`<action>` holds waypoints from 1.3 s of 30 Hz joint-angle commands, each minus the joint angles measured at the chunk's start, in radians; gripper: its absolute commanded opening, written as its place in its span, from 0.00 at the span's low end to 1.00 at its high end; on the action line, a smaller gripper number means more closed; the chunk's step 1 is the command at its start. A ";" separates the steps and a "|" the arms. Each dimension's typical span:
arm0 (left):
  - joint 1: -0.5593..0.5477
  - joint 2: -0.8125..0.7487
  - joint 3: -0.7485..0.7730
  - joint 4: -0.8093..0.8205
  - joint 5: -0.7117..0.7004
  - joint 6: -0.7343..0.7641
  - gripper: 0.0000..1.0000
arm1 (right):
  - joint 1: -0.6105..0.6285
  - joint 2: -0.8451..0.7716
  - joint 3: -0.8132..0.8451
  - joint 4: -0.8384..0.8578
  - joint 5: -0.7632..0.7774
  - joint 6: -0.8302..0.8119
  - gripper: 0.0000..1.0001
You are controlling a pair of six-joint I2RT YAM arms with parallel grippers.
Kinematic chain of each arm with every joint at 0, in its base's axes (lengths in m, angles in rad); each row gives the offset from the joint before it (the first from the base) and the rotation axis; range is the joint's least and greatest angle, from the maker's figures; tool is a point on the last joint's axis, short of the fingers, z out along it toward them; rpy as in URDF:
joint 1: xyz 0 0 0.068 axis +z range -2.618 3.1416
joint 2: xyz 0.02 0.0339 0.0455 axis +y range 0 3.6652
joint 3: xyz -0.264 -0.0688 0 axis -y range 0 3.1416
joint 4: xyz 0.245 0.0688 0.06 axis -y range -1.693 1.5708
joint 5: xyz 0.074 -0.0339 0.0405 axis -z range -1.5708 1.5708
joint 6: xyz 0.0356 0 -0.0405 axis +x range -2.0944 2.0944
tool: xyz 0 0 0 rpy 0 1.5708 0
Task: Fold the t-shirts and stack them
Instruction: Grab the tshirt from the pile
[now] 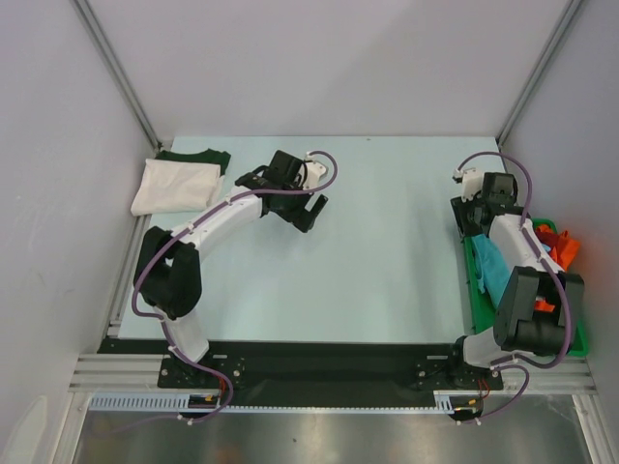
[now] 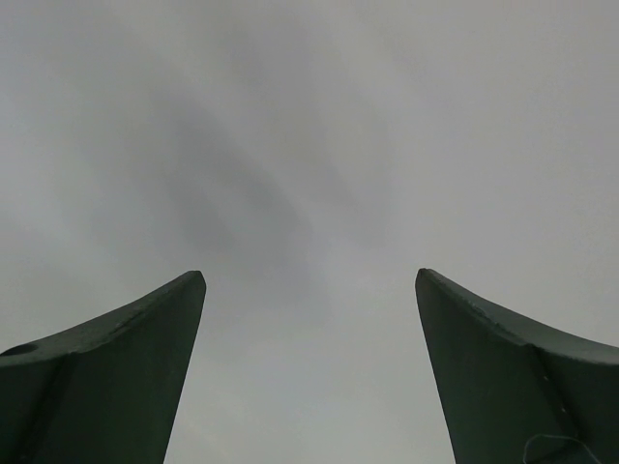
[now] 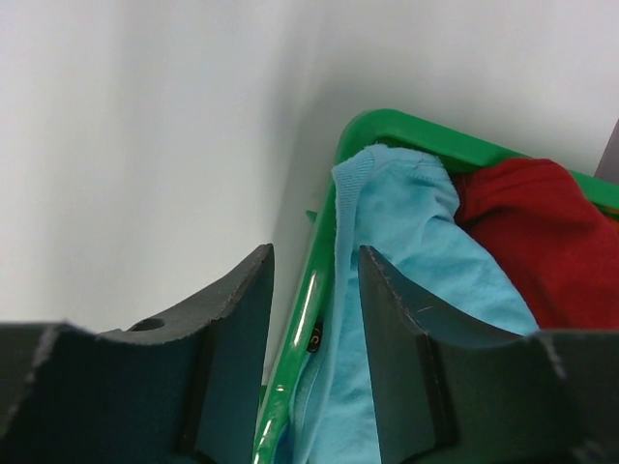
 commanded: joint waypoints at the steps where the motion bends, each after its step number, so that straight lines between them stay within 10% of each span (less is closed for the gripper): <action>1: -0.005 -0.013 0.016 0.016 -0.011 0.010 0.96 | -0.010 0.009 0.019 0.051 0.017 0.000 0.46; 10: -0.005 0.002 0.027 0.013 -0.017 0.008 0.96 | -0.031 0.046 0.024 0.075 0.008 0.000 0.38; 21: -0.005 0.008 0.031 0.015 -0.033 0.008 0.96 | -0.041 -0.005 0.049 0.071 -0.003 0.017 0.00; 39: 0.039 -0.048 -0.009 0.070 -0.234 -0.005 1.00 | 0.236 -0.186 0.565 -0.049 -0.147 -0.116 0.00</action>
